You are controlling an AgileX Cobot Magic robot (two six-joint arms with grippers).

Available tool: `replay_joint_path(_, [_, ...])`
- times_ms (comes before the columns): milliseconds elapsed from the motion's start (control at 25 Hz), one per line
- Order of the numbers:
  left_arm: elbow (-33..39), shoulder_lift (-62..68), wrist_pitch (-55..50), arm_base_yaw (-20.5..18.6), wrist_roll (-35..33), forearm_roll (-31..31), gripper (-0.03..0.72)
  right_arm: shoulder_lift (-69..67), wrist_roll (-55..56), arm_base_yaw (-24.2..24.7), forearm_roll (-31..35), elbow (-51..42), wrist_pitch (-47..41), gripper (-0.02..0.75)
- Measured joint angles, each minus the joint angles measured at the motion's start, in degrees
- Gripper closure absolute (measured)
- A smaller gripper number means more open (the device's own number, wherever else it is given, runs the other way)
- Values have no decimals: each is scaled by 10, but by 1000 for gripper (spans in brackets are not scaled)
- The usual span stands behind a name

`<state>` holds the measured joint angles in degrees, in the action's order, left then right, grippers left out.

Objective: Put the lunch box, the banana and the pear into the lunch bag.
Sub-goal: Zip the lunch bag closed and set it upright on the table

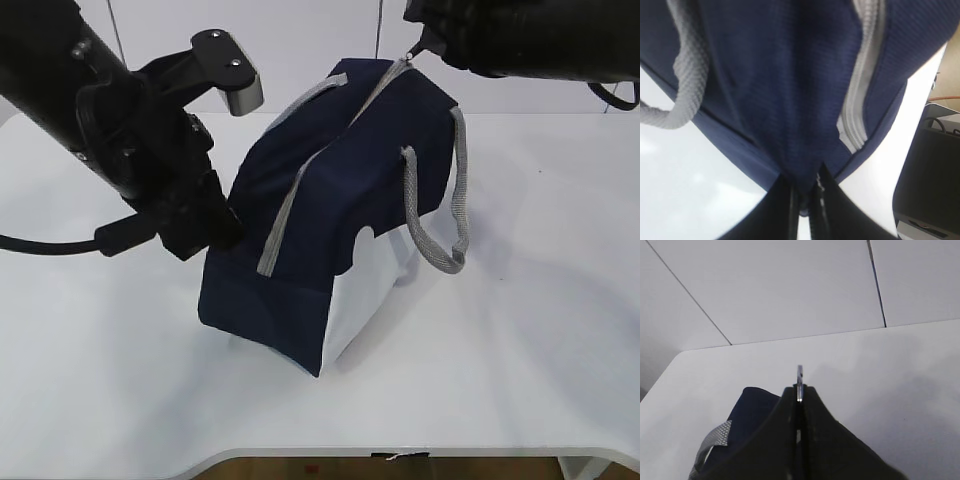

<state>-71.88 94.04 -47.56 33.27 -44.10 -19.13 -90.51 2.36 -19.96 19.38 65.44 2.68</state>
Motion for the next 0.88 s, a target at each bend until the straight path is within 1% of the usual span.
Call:
replay_joint_path(160, [0,0,-1,0,1,1,685,-14,-1,1,0,6,1,731])
replay_joint_path(400, [0,0,-4,0,4,3,685,-63,-5,2,0,56,-5,731])
replay_joint_path(600, [0,0,-8,0,10,3,685,-95,-15,12,0,104,-41,731])
replay_joint_path(760, [0,0,-5,0,15,3,685,-100,-16,26,0,112,-68,731])
replay_joint_path(880, [0,0,6,0,20,4,685,-100,-16,39,0,117,-106,731])
